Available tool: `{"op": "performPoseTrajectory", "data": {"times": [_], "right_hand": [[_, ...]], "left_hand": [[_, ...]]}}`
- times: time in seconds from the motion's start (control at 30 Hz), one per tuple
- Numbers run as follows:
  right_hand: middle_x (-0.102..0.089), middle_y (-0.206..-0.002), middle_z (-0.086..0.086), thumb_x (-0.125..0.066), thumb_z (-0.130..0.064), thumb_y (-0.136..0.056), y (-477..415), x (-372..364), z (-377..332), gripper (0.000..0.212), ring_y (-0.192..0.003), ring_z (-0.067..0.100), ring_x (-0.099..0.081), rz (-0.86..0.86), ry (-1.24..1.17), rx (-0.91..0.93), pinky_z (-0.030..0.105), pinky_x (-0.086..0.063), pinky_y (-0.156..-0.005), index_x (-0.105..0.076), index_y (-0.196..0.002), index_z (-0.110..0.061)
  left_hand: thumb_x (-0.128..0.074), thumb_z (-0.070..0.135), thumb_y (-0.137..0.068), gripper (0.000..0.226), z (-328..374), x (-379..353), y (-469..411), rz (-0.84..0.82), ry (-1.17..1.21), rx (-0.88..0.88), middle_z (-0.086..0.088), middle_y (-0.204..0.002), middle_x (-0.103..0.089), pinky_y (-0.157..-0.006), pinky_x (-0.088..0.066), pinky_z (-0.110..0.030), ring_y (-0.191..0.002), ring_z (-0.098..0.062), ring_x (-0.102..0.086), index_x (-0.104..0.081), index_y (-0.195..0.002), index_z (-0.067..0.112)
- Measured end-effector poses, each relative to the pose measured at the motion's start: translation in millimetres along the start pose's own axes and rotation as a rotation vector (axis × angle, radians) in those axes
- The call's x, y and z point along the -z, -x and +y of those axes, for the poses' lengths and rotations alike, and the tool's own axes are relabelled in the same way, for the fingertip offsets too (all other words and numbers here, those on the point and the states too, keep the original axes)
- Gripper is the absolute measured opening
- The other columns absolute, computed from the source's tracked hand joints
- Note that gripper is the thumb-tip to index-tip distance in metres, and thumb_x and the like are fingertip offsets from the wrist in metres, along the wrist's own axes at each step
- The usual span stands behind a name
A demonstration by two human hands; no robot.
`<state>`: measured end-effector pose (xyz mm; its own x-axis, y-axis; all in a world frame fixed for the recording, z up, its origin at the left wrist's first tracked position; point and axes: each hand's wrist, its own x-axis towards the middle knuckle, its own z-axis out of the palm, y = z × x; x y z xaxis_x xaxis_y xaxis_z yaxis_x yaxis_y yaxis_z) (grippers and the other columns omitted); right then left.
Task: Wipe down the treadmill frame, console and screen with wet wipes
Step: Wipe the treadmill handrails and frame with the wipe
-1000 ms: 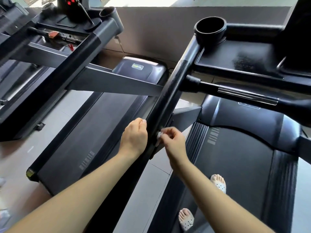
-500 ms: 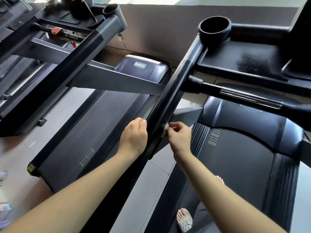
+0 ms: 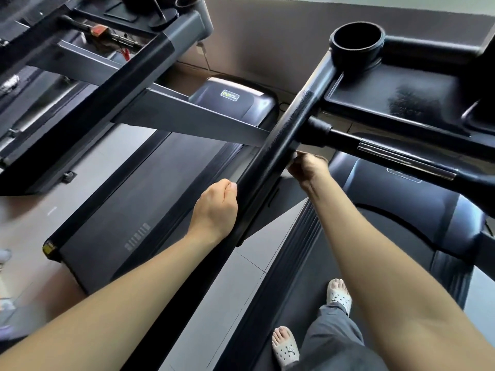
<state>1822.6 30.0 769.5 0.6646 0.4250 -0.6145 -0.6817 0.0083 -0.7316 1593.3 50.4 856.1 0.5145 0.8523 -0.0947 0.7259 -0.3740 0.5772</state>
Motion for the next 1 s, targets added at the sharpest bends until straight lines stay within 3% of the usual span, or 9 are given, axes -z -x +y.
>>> {"op": "performPoseTrajectory", "data": {"times": [0.1,0.27,0.37,0.43,0.57,0.7,0.77,0.87,1.0], "right_hand": [[-0.055,-0.049,0.006,-0.044,0.022,-0.077,29,7,15,0.041,-0.044,0.019,-0.052,-0.081,0.128,0.046,0.027,-0.048,-0.049,-0.060,-0.055,-0.008],[-0.068,-0.074,0.009,-0.067,0.006,-0.084,74,10,40,0.013,-0.062,0.018,-0.066,-0.082,0.132,0.173,0.030,-0.059,-0.064,-0.065,-0.087,-0.006],[-0.070,-0.097,0.008,-0.074,-0.008,-0.080,101,12,60,0.020,-0.087,0.024,-0.068,-0.109,0.188,0.223,0.041,-0.060,-0.080,-0.066,-0.098,-0.012],[-0.068,-0.095,0.013,-0.070,0.001,-0.086,115,15,69,0.017,-0.081,0.023,-0.068,-0.152,0.220,0.213,0.040,-0.062,-0.075,-0.063,-0.100,-0.007],[-0.059,-0.083,0.017,-0.057,0.017,-0.086,117,30,62,0.023,-0.062,0.022,-0.065,-0.339,0.004,0.006,0.031,-0.059,-0.061,-0.058,-0.096,-0.004],[-0.069,-0.101,0.013,-0.056,0.009,-0.078,93,48,48,0.039,-0.077,0.022,-0.072,-0.507,-0.337,-0.266,0.030,-0.060,-0.067,-0.060,-0.114,-0.003],[-0.071,-0.098,0.013,-0.056,0.011,-0.081,86,48,45,0.034,-0.075,0.022,-0.073,-0.456,-0.326,-0.231,0.029,-0.059,-0.066,-0.062,-0.112,-0.002],[-0.069,-0.081,0.009,-0.061,0.014,-0.088,78,36,44,0.021,-0.065,0.020,-0.067,-0.277,-0.147,-0.040,0.030,-0.058,-0.066,-0.067,-0.089,-0.006],[-0.058,-0.067,0.002,-0.063,0.007,-0.089,71,27,56,0.025,-0.062,0.017,-0.051,-0.133,0.147,0.198,0.029,-0.044,-0.058,-0.064,-0.078,-0.015]], "left_hand": [[-0.033,0.027,-0.107,0.038,1,1,0,-0.009,-0.005,0.006,0.001,-0.070,-0.048,-0.063,-0.031,-0.039,-0.067,-0.018,-0.044,-0.037,-0.071,0.014],[-0.033,0.028,-0.107,0.039,3,3,1,-0.015,-0.004,0.020,0.001,-0.071,-0.049,-0.064,-0.029,-0.039,-0.068,-0.015,-0.045,-0.038,-0.071,0.015],[-0.033,0.028,-0.108,0.039,3,3,1,-0.018,0.004,0.023,0.000,-0.073,-0.051,-0.064,-0.030,-0.039,-0.070,-0.016,-0.046,-0.040,-0.072,0.014],[-0.033,0.028,-0.107,0.039,3,3,1,-0.015,0.013,0.021,-0.001,-0.072,-0.051,-0.062,-0.031,-0.039,-0.069,-0.018,-0.045,-0.039,-0.072,0.012],[-0.033,0.028,-0.107,0.039,2,3,1,-0.019,0.023,0.017,-0.001,-0.071,-0.050,-0.062,-0.031,-0.039,-0.068,-0.019,-0.045,-0.038,-0.072,0.012],[-0.033,0.028,-0.107,0.040,2,3,0,-0.025,0.025,0.018,0.000,-0.070,-0.048,-0.063,-0.030,-0.039,-0.067,-0.018,-0.044,-0.037,-0.071,0.014],[-0.032,0.028,-0.108,0.040,2,2,2,-0.031,0.020,0.009,0.001,-0.070,-0.048,-0.061,-0.029,-0.037,-0.067,-0.016,-0.043,-0.036,-0.070,0.016],[-0.032,0.028,-0.108,0.041,1,2,1,-0.023,0.020,0.014,0.001,-0.070,-0.049,-0.060,-0.030,-0.034,-0.067,-0.015,-0.044,-0.037,-0.069,0.017],[-0.033,0.029,-0.108,0.041,0,1,0,-0.015,0.015,0.016,0.001,-0.070,-0.051,-0.065,-0.032,-0.037,-0.069,-0.017,-0.048,-0.040,-0.070,0.017]]}}
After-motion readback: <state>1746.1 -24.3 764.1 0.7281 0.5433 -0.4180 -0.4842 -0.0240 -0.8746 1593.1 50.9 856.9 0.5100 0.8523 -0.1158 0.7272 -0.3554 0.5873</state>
